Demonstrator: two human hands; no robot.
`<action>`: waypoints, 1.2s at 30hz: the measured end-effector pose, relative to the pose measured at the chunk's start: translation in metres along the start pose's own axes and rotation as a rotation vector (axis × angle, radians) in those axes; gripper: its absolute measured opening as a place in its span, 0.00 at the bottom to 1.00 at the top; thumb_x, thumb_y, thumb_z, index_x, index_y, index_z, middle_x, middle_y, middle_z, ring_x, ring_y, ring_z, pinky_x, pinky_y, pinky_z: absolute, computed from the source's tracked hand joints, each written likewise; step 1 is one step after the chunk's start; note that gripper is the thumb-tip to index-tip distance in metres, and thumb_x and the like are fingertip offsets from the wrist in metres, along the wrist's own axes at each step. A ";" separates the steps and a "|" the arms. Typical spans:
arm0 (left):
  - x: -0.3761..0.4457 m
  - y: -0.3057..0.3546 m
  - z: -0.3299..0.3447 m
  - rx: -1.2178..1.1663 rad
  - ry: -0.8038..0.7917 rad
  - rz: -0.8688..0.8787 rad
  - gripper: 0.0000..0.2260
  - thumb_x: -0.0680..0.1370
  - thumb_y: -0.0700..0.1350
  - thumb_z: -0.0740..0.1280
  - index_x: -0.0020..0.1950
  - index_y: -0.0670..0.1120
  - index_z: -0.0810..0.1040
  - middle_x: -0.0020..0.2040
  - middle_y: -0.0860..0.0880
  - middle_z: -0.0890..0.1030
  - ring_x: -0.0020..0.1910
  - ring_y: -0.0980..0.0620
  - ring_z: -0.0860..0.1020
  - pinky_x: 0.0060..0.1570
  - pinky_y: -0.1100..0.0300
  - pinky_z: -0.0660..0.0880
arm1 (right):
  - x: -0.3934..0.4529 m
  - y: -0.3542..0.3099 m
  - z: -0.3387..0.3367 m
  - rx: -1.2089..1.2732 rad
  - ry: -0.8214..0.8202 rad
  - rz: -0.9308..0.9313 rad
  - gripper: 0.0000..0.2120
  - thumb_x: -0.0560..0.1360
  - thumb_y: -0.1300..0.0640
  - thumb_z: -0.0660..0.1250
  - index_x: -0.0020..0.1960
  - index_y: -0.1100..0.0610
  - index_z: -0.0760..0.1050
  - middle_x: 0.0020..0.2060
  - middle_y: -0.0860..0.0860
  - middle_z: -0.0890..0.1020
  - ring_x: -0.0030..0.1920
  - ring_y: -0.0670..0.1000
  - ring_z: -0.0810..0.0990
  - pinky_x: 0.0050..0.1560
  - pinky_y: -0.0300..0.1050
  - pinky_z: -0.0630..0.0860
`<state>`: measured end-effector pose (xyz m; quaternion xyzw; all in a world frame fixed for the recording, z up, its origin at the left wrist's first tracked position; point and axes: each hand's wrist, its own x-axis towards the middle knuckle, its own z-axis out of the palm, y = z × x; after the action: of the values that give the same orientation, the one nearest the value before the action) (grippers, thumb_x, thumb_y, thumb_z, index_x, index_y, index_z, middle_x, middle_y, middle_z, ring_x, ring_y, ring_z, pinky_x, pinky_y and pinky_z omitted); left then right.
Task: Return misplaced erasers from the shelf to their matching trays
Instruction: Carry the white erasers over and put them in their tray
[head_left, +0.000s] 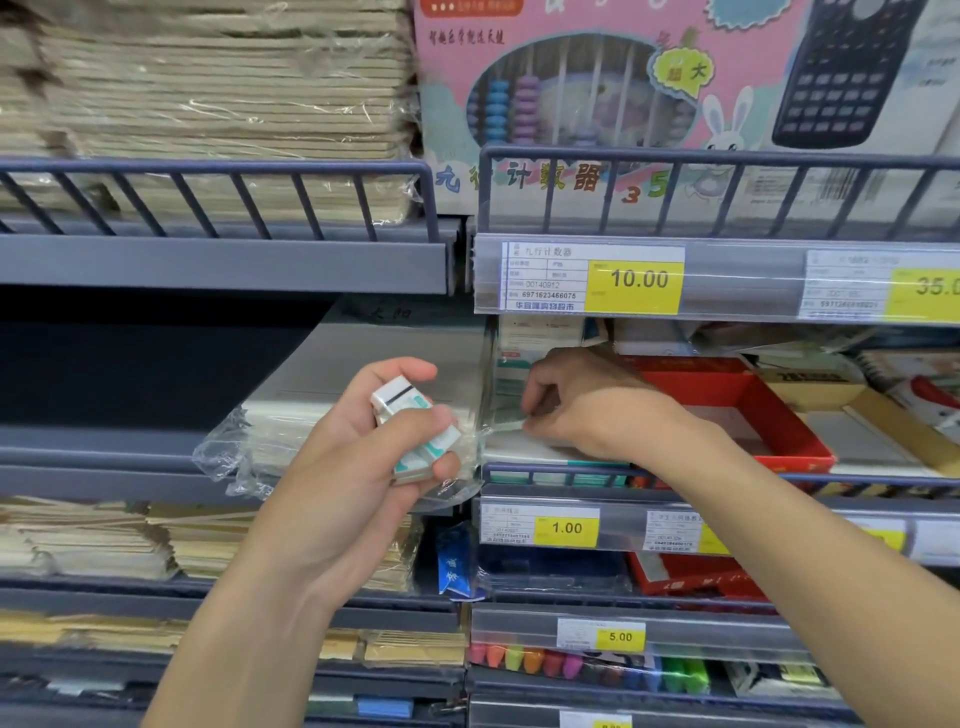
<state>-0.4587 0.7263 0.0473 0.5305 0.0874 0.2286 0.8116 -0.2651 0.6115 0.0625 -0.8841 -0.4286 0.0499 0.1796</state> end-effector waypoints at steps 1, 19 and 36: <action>0.000 0.000 0.001 0.009 0.006 0.000 0.12 0.71 0.38 0.76 0.50 0.51 0.84 0.39 0.47 0.79 0.31 0.52 0.76 0.32 0.63 0.77 | 0.001 -0.001 0.001 -0.022 -0.010 0.003 0.08 0.71 0.56 0.73 0.38 0.45 0.77 0.45 0.41 0.80 0.45 0.47 0.79 0.44 0.38 0.73; 0.001 -0.011 0.014 0.186 0.007 0.084 0.12 0.74 0.52 0.75 0.54 0.49 0.82 0.39 0.48 0.80 0.31 0.54 0.73 0.23 0.64 0.66 | -0.071 -0.032 0.001 0.786 0.025 -0.319 0.16 0.72 0.52 0.77 0.58 0.49 0.79 0.50 0.48 0.83 0.47 0.52 0.83 0.51 0.51 0.83; 0.002 -0.009 0.008 0.161 0.117 0.002 0.09 0.80 0.39 0.70 0.41 0.52 0.79 0.34 0.53 0.75 0.34 0.55 0.70 0.23 0.64 0.64 | -0.061 0.026 -0.037 0.094 0.258 -0.133 0.07 0.78 0.50 0.69 0.55 0.42 0.79 0.32 0.25 0.77 0.35 0.30 0.76 0.36 0.23 0.67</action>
<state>-0.4508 0.7175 0.0425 0.5799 0.1523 0.2525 0.7595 -0.2751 0.5389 0.0830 -0.8433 -0.4569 -0.0562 0.2773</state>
